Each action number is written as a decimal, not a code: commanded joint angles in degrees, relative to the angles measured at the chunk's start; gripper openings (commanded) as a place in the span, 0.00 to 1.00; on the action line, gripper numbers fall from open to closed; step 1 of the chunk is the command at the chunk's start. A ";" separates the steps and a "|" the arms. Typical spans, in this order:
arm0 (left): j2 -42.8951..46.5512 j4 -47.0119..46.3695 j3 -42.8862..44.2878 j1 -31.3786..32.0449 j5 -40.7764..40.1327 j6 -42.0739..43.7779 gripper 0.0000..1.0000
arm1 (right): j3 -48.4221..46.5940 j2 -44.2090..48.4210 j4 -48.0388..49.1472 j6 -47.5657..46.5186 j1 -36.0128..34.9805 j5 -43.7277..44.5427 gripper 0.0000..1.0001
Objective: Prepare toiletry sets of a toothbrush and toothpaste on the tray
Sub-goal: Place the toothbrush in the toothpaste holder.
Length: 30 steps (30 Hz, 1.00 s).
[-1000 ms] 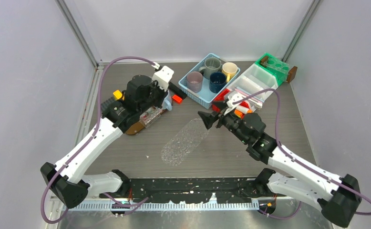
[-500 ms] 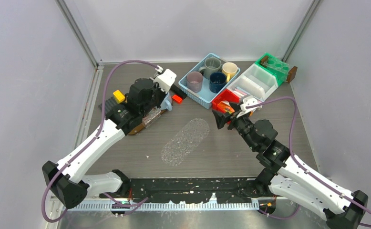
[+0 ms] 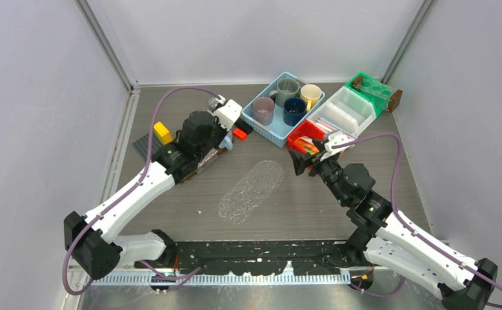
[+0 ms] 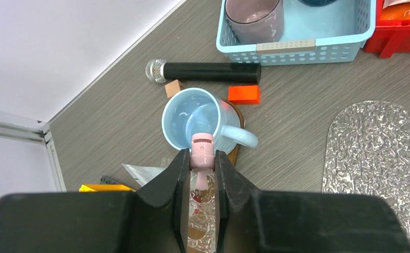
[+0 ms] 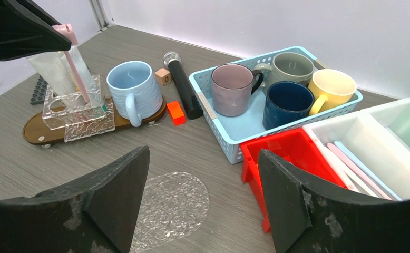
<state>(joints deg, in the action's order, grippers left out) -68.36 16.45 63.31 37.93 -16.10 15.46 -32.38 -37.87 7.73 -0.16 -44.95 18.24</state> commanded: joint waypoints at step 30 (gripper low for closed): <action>-4.88 -10.05 -7.38 0.07 -4.88 6.26 0.06 | 0.65 0.51 3.52 -1.09 -0.41 1.43 0.82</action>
<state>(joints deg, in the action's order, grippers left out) -73.43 11.70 56.42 37.91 -19.51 20.36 -31.83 -37.87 8.54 -0.40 -44.97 18.65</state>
